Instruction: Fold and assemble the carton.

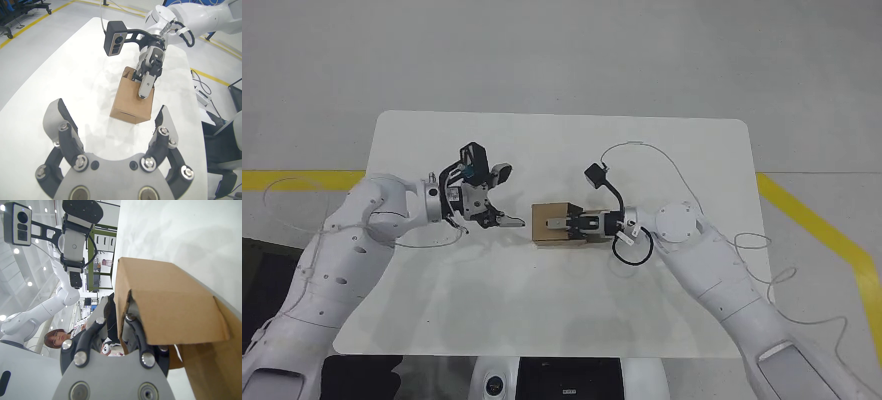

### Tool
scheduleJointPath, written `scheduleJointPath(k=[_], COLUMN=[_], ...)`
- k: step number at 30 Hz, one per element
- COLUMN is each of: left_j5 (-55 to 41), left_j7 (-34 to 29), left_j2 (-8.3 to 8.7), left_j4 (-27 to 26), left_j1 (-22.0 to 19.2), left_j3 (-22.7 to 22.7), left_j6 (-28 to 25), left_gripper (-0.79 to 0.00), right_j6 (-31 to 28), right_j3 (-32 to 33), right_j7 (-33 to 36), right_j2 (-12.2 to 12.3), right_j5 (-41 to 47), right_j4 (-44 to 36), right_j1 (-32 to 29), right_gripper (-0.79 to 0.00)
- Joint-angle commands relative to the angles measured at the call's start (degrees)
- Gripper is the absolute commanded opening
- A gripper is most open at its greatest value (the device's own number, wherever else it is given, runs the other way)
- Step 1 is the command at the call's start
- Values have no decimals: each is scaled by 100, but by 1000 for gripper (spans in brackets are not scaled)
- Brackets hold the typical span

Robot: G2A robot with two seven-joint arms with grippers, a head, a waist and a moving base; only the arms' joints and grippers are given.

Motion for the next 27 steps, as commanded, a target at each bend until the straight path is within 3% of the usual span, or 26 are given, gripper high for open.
scheduleJointPath(k=[1, 9, 20, 21, 22, 23, 24, 27], left_j5=[591, 1860, 2897, 2938, 2950, 2953, 2927, 2841], left_j7=[470, 1947, 2781, 2814, 2839, 2848, 2856, 2799], left_j2=[-11, -135, -238, -251, -267, -285, -302, -346], left_j4=[26, 458, 541, 564, 590, 618, 650, 700], left_j1=[-21, -101, -111, -113, -124, -140, -154, -198], left_j3=[80, 390, 775, 807, 839, 871, 900, 975], left_j6=[0, 0, 146, 173, 197, 221, 231, 195], left_gripper=[0, 0, 0, 0, 0, 0, 0, 0], right_j6=[-58, -77, 564, 620, 683, 756, 803, 956], right_j3=[-1, 306, 1458, 1547, 1633, 1712, 1782, 1929], right_j7=[-33, 76, 206, 251, 301, 352, 386, 536], right_j2=[-14, 144, 604, 635, 666, 696, 720, 784], right_j5=[5, -433, -1477, -1538, -1631, -1718, -1765, -1965], right_j4=[26, -443, -2420, -2599, -2754, -2896, -3035, -3388], right_j1=[16, -231, -1100, -1164, -1224, -1283, -1340, -1476], right_gripper=[0, 0, 0, -86, -379, -526, -785, -785])
